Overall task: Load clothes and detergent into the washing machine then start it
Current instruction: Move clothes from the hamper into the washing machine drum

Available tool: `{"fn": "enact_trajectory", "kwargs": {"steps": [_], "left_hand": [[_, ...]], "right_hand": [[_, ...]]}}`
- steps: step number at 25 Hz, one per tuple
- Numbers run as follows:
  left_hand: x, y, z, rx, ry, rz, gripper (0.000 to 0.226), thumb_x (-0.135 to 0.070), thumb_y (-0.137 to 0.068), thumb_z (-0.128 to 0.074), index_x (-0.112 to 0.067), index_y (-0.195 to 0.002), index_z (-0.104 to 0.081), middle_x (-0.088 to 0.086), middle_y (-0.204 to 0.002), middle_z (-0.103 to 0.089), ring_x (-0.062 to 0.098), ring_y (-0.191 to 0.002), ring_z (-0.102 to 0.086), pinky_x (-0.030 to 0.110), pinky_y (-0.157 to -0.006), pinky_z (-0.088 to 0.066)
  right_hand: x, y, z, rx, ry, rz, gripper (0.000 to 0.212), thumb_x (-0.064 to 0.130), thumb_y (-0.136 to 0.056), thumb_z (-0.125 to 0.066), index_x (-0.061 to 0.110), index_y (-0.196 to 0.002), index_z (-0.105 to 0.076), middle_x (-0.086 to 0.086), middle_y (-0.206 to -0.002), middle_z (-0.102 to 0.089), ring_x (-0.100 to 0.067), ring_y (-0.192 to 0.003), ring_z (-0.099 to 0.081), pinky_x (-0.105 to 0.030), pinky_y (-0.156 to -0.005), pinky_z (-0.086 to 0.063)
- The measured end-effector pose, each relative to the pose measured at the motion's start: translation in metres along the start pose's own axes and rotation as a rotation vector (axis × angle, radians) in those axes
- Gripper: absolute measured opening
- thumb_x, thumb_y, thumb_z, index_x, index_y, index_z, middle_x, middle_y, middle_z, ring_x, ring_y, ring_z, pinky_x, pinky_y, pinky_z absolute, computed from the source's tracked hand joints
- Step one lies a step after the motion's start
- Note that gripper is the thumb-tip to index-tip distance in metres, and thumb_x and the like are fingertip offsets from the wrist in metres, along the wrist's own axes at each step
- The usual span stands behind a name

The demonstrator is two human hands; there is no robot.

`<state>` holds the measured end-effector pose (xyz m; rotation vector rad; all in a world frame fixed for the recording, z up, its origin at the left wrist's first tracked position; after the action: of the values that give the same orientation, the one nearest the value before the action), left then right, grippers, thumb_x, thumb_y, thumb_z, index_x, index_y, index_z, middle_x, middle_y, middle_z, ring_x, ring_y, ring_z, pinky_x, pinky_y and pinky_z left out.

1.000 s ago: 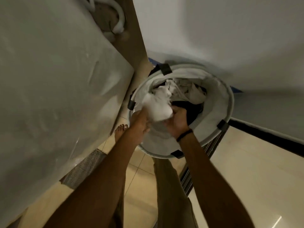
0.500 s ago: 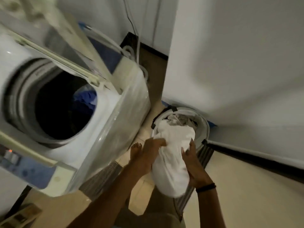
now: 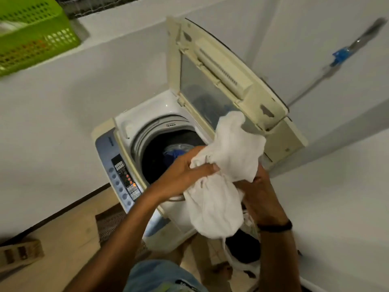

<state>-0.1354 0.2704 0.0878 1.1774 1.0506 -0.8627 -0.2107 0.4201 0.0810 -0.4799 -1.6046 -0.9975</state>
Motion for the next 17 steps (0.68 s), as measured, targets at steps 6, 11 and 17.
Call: {"fn": "enact_trajectory", "kwargs": {"steps": [6, 11, 17], "left_hand": [[0.077, -0.034, 0.117, -0.483, -0.501, 0.291, 0.046, -0.044, -0.09, -0.062, -0.021, -0.129, -0.056, -0.001, -0.118, -0.066, 0.021, -0.108, -0.063, 0.032, -0.089, -0.049], [0.156, -0.028, 0.122, -0.396, -0.566, 0.511, 0.047, -0.042, -0.088, -0.062, -0.015, -0.127, -0.057, 0.012, -0.115, -0.069, 0.032, -0.111, -0.063, 0.038, -0.092, -0.051], [0.173, -0.026, 0.04, -0.227, -0.588, 0.503, 0.038, -0.034, -0.09, -0.061, -0.019, -0.125, -0.061, 0.01, -0.124, -0.066, 0.033, -0.116, -0.06, 0.036, -0.095, -0.047]], "right_hand": [[-0.069, -0.117, -0.092, -0.024, 0.403, -0.022, 0.077, 0.014, -0.084, -0.071, 0.016, -0.15, -0.03, -0.001, -0.143, -0.049, -0.015, -0.127, -0.048, -0.031, -0.105, -0.043], [-0.168, -0.119, -0.114, 0.084, 0.56, -0.178, 0.036, 0.001, -0.087, -0.059, 0.005, -0.123, -0.061, -0.012, -0.124, -0.065, -0.029, -0.118, -0.059, -0.024, -0.094, -0.045], [-0.184, -0.053, -0.03, -0.229, 0.241, -0.232, 0.014, 0.01, -0.095, -0.059, 0.014, -0.099, -0.072, -0.007, -0.099, -0.074, -0.021, -0.089, -0.07, -0.033, -0.084, -0.058]]}}
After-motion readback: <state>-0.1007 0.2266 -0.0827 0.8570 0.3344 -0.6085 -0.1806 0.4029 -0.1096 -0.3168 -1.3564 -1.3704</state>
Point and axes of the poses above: each hand's wrist, its own y-axis away from the middle knuckle, its own z-axis out of the back of the hand, x = y × z, the point moved 8 cm from there along -y, towards the middle knuckle
